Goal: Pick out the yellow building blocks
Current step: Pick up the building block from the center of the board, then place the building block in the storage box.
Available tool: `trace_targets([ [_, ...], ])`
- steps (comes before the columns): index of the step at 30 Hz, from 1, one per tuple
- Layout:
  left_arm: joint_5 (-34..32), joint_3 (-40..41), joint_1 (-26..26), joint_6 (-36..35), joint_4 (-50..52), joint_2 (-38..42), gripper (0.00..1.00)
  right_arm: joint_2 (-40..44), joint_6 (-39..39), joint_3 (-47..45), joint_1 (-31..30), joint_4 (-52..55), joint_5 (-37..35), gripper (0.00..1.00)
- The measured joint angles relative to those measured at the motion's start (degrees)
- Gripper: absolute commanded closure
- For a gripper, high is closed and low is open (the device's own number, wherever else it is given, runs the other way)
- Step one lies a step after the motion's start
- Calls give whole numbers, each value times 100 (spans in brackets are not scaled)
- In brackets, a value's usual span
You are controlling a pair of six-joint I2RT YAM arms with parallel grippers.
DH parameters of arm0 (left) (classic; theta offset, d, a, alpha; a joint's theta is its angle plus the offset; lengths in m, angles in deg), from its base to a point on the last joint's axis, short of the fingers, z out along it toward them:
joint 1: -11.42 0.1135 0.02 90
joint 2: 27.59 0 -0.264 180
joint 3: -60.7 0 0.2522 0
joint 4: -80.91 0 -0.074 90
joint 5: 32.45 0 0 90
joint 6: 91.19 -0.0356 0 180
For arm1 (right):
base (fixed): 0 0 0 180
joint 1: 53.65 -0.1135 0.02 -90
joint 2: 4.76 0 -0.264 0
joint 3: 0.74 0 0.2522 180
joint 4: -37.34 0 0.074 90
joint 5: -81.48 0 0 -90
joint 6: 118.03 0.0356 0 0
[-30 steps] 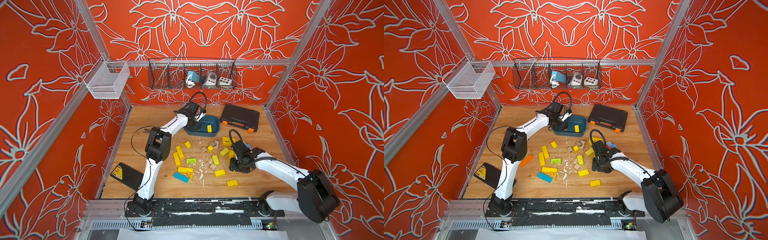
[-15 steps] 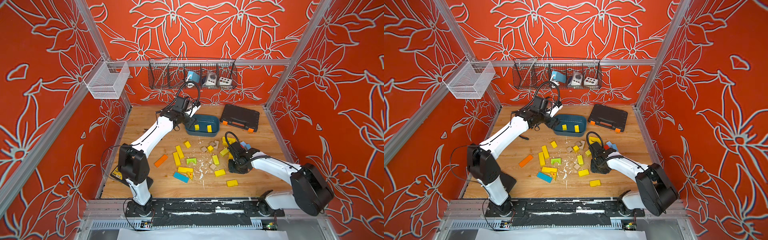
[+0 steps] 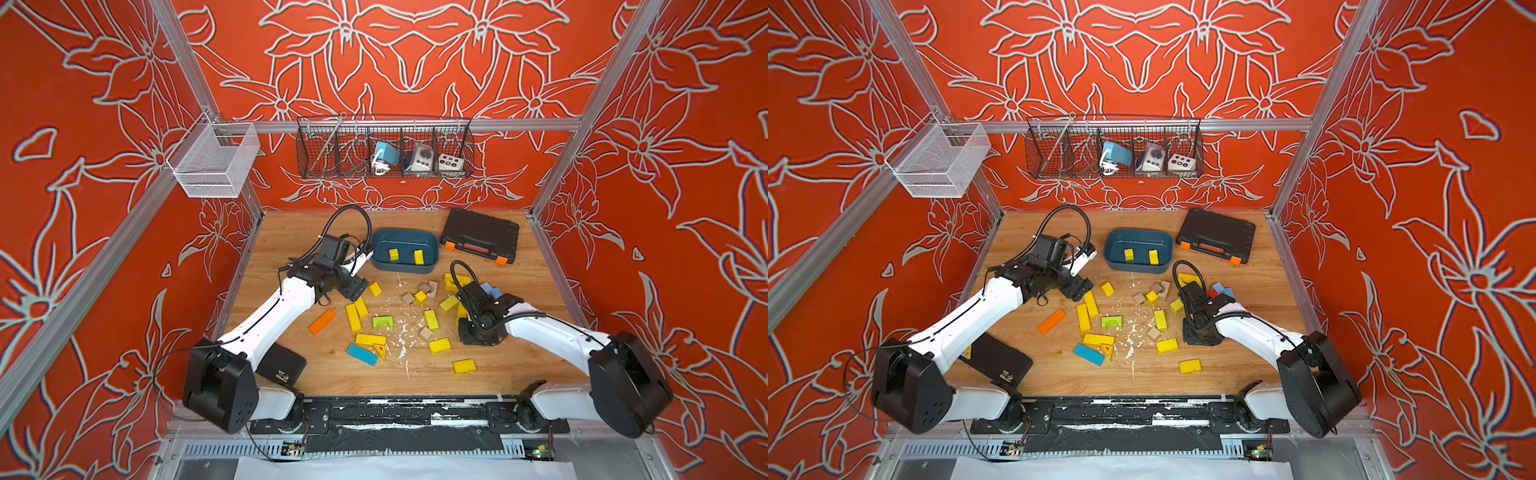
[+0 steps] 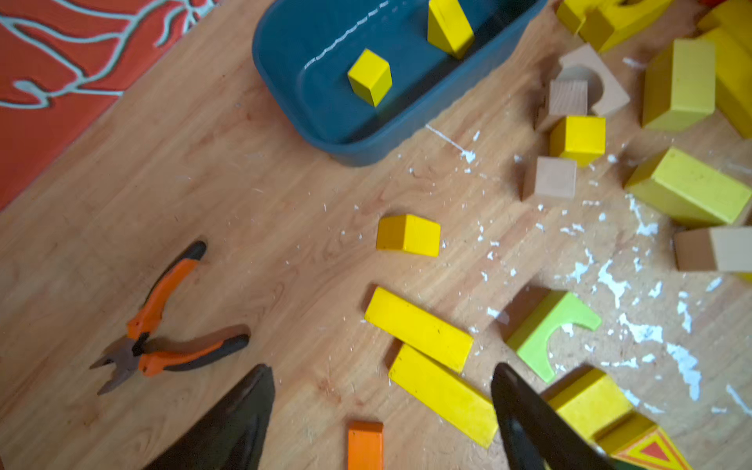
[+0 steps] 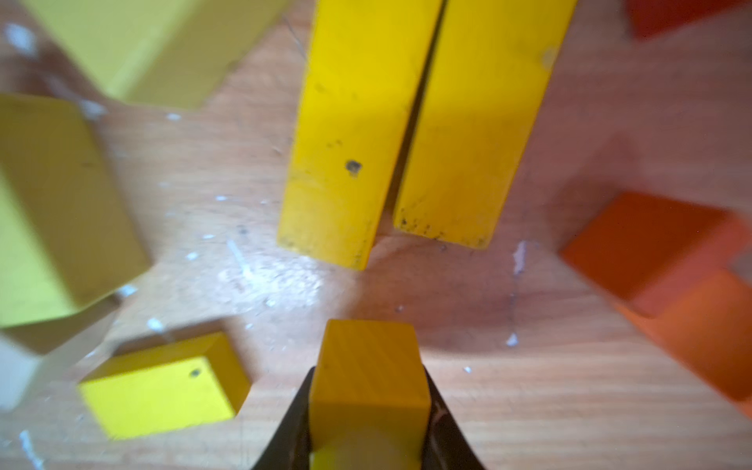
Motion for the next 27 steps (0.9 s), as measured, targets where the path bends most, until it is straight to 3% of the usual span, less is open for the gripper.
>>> trace_targets([
  [6,-109,638,9,-122,-13,345,16,85,-369,1051,-2,291,0,85],
  [10,-114,824,9,-125,-22,422,16,-422,-627,1926,-2,334,7,84],
  [27,-136,951,15,7,72,232,16,-5088,-1764,6822,42,647,153,80],
])
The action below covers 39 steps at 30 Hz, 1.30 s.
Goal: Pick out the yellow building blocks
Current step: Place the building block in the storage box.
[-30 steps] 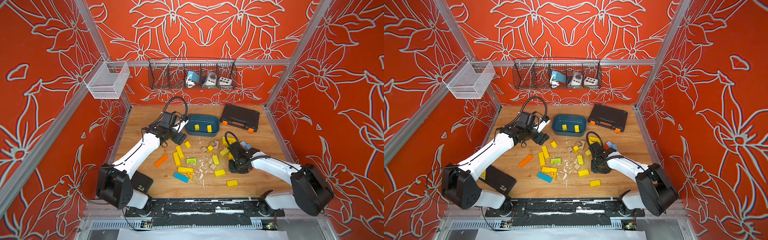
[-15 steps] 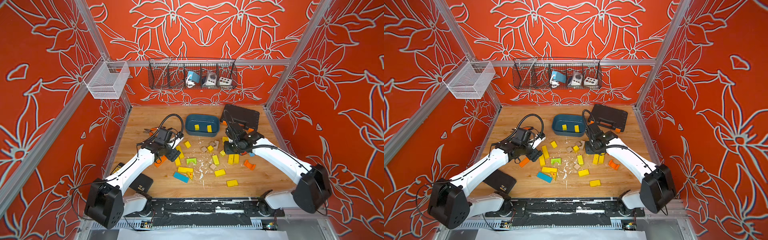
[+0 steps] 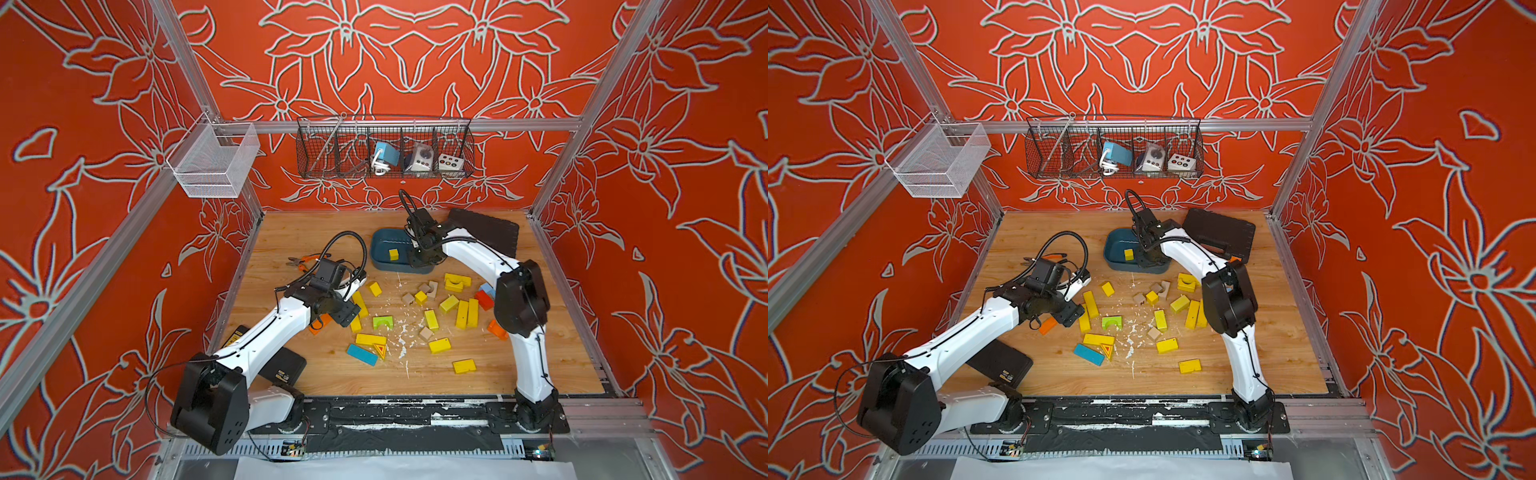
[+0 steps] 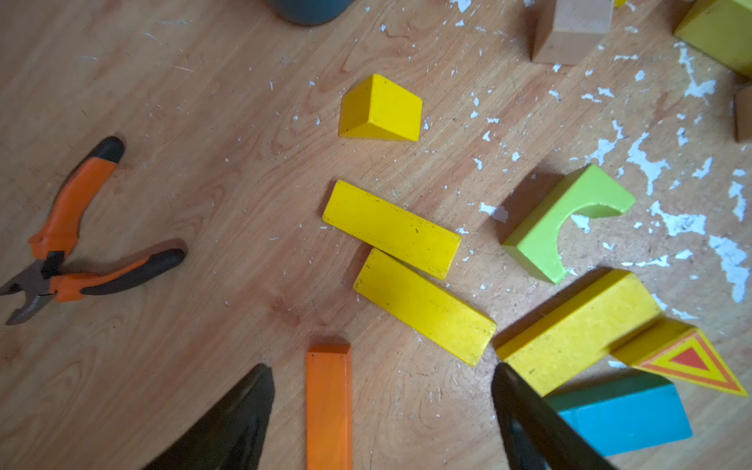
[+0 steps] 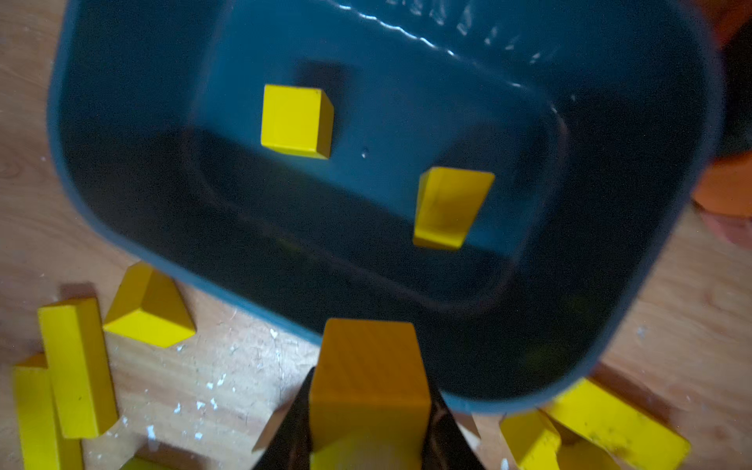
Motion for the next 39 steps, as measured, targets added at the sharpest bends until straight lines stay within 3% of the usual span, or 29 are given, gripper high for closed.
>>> trace_targets([
  [7,11,-13,0,22,-11,-431,16,-885,-227,1117,13,389,37,73],
  [13,31,-317,0,46,-35,-1016,16,-929,-337,1145,39,501,20,70],
  [22,37,-509,0,267,-90,-1421,16,-929,-501,1523,127,592,-11,47],
  [27,131,-719,0,428,-52,-1687,14,-922,-544,1504,155,634,-66,45],
  [32,190,-852,0,573,11,-1906,13,-520,-542,809,153,518,-109,45],
  [39,131,-859,0,769,262,-1980,10,850,-439,-813,153,151,-111,45],
])
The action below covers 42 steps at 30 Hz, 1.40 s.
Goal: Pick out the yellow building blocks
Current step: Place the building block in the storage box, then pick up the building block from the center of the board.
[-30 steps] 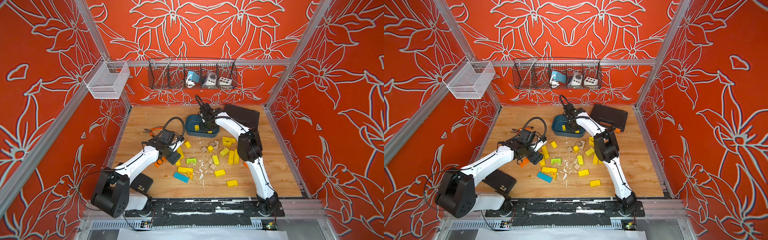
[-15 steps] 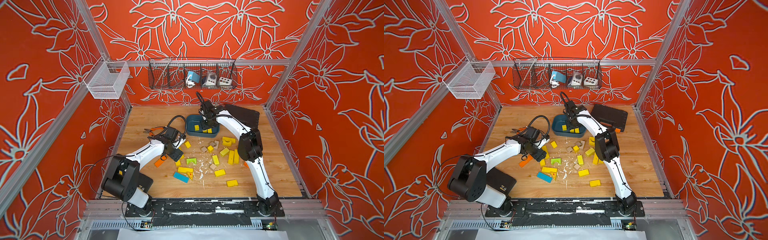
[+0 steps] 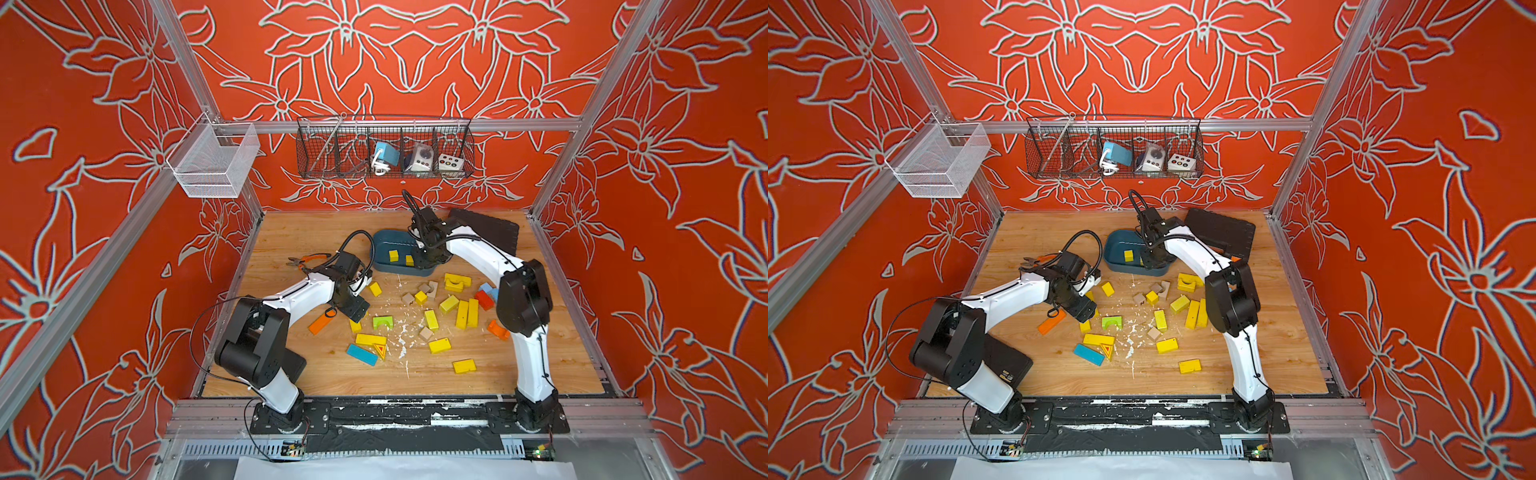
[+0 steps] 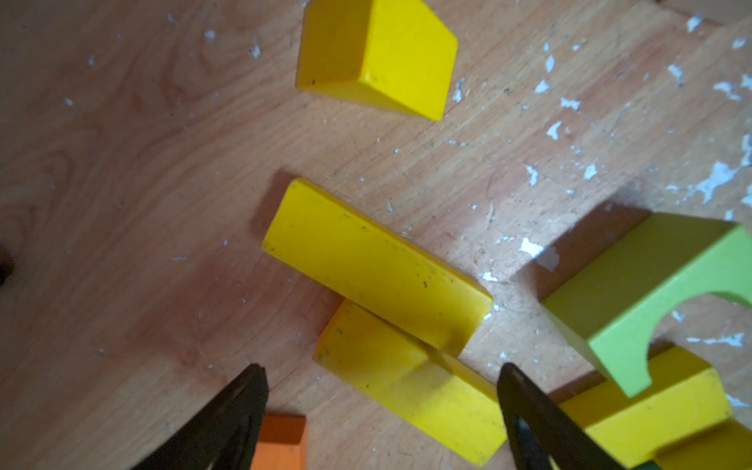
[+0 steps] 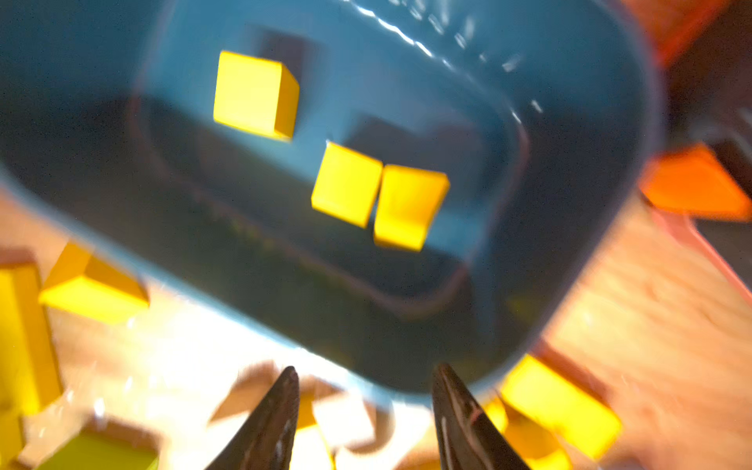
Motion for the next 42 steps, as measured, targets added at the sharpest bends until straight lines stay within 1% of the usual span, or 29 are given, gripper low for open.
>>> trace_targets([
  [4,-44,37,0,76,96,-9,10,695,81,-719,0,-282,-4,45],
  [7,-79,153,0,114,149,-9,10,935,122,-1040,0,-393,-11,45],
  [16,55,168,-9,173,321,-68,11,1091,179,-1469,0,-540,-24,45],
  [25,114,92,-120,269,326,-179,12,1335,179,-1545,0,-608,-50,45],
  [30,-11,70,-223,280,341,-385,13,1335,179,-1639,0,-680,-50,45],
  [33,-125,72,-262,286,332,-398,15,1335,179,-1738,0,-695,-50,45],
  [36,-210,79,-275,284,330,-398,20,1335,179,-1757,0,-697,-50,45],
  [37,-245,83,-275,282,328,-398,22,1335,179,-1757,0,-706,-50,45],
  [39,-264,85,-275,284,330,-398,30,1335,179,-1757,0,-721,-50,45],
  [42,-295,85,-275,264,334,-396,40,1335,179,-1759,0,-730,-50,45],
])
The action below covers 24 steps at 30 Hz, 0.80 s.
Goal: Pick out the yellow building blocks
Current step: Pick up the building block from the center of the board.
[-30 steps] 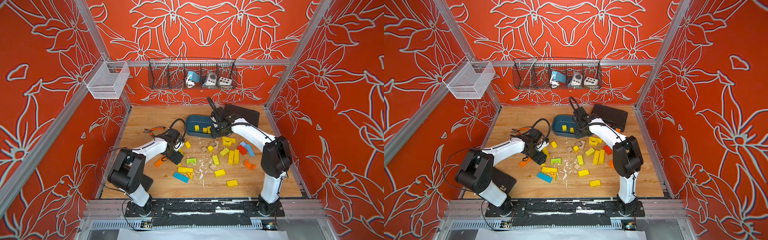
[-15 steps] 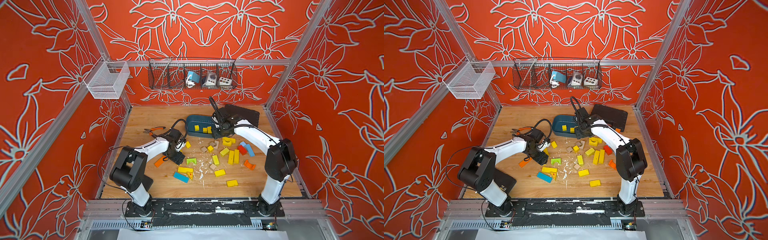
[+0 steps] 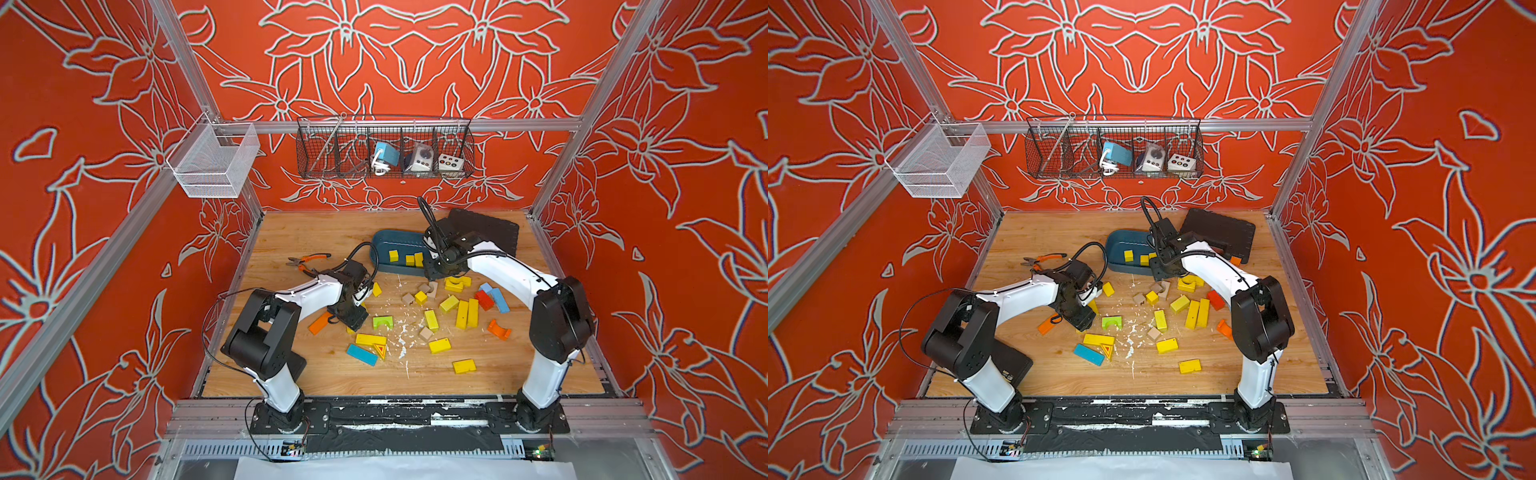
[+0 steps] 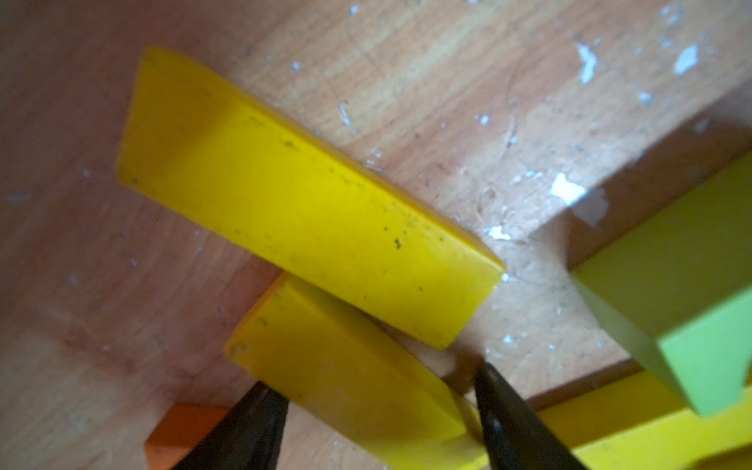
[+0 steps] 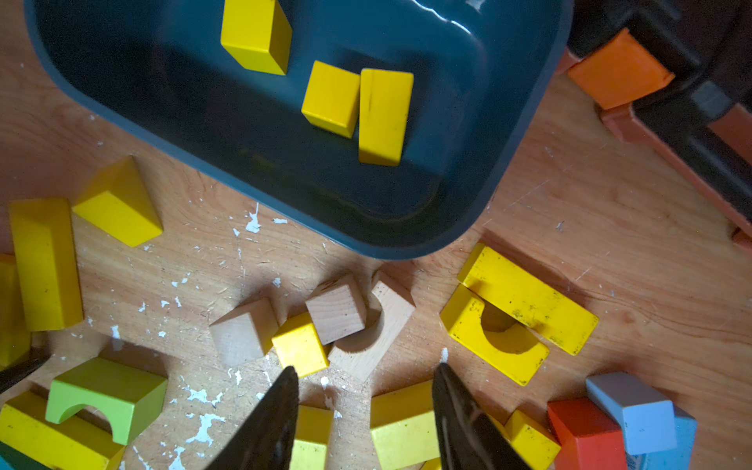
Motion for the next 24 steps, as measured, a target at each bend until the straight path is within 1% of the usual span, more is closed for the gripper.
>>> trace_targets([
  [1,-24,0,-2,-2,2,0,41,0,0,2,0,0,0,45],
  [4,-101,-2,-7,-26,2,4,48,0,0,2,0,0,0,45],
  [6,-184,-13,-7,-20,4,4,58,4,0,0,0,0,0,45],
  [7,-227,-15,-7,-28,4,4,59,4,0,-4,0,-2,0,45],
  [9,-326,-22,-7,-20,4,4,68,33,0,-57,0,-20,0,45],
  [10,-365,-22,-7,-26,4,4,68,50,0,-90,0,-22,0,45],
  [12,-420,-22,-7,-17,2,4,65,90,0,-146,0,-20,-2,45],
  [17,-535,-22,-7,-17,2,4,65,149,0,-192,0,-35,0,45],
  [19,-568,-22,-7,-20,-2,2,69,168,0,-212,0,-44,0,45],
  [21,-601,-22,-7,-31,-4,2,80,181,0,-247,0,-42,2,45],
  [23,-643,-33,-7,-42,2,4,87,199,0,-282,0,-42,0,45],
  [24,-658,-46,-7,-50,13,4,88,225,0,-310,0,-39,0,45],
])
